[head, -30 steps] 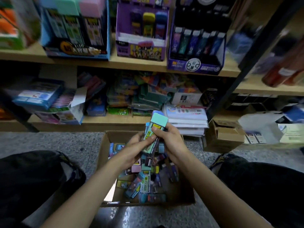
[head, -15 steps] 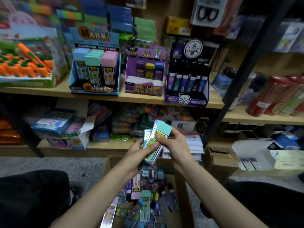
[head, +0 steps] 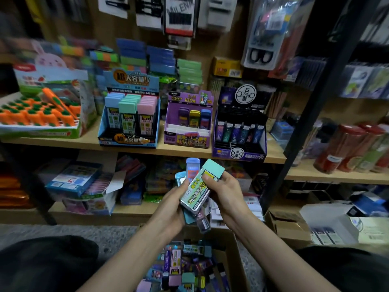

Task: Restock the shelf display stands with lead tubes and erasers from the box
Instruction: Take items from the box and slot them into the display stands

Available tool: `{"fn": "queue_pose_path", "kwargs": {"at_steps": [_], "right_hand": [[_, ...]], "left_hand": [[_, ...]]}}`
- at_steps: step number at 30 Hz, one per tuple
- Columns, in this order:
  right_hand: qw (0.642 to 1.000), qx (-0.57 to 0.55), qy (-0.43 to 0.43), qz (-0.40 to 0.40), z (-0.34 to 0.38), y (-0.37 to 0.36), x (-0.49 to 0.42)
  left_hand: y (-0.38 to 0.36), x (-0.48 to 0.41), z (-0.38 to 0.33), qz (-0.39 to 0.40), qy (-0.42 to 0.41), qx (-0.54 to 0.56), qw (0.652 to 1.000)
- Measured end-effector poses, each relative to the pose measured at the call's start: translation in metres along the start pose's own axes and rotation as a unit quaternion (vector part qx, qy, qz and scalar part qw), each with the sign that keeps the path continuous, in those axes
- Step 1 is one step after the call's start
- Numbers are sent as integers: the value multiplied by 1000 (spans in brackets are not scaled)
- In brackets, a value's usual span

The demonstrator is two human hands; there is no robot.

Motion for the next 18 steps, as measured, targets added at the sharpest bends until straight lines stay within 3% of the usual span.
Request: {"fn": "queue_pose_path", "kwargs": {"at_steps": [8,14,18], "right_hand": [[993,-41,11,107,24,-2,-21],[997,56,26,37,38,-21,-43],[999,21,20,21,61,-44,-71]], "left_hand": [[-13,-6,-39,21,-3,12,1000],[-4,-21,-84,-49,-140,-98,984],[20,-26,-131,-91,-232,-149,957]]}}
Point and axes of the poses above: each hand's wrist, its own x-axis away from the middle knuckle, its own y-axis out of the back of the hand, z = x × y, the point moved 1 cm from there along -x, towards the middle knuckle, and after that the axes turned 8 degrees about x, right-handed, at the moved point
